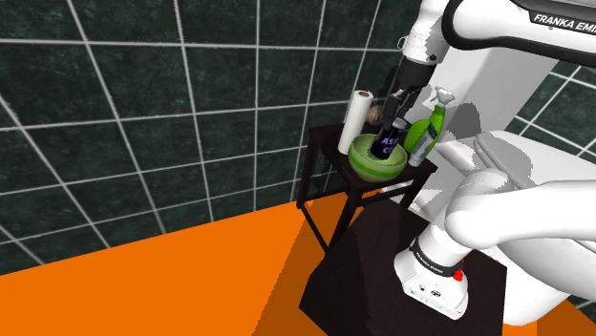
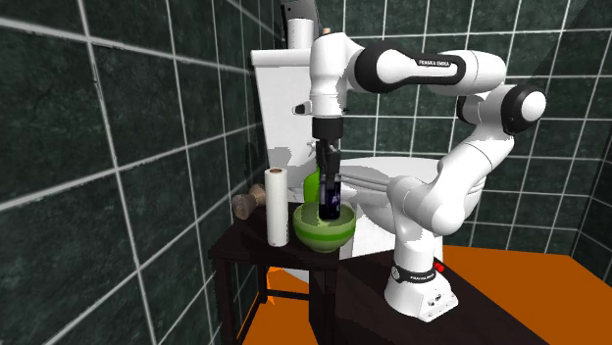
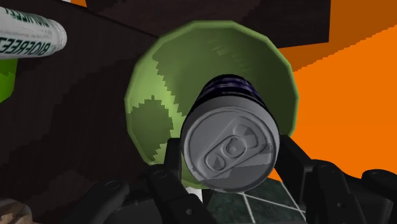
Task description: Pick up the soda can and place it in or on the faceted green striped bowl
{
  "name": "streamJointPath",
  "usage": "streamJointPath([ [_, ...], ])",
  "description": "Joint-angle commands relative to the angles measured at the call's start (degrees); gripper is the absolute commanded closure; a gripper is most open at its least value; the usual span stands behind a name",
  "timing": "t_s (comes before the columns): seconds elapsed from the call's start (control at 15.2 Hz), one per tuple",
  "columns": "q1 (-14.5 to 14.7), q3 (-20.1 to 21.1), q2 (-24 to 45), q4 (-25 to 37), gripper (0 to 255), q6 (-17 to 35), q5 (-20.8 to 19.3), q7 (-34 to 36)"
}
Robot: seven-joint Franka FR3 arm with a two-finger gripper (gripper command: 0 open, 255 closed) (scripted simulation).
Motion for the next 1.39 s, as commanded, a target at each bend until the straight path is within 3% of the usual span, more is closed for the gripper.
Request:
streamJointPath([
  [0.0,0.02,0.08,-0.3,-0.81,255,0.55,0.06,0.11],
  [0.4,0.02,0.08,-0.29,-0.8,255,0.55,0.06,0.11],
  [0.46,0.02,0.08,-0.29,-0.8,0,0.55,0.06,0.11],
  [0.79,0.02,0.08,-0.29,-0.8,0,0.55,0.06,0.11],
  [1.06,0.15,0.25,2.16,7.95,0,-5.74,0.26,0.04],
  [1.32,0.15,0.24,2.16,7.95,0,-5.74,0.25,0.04],
])
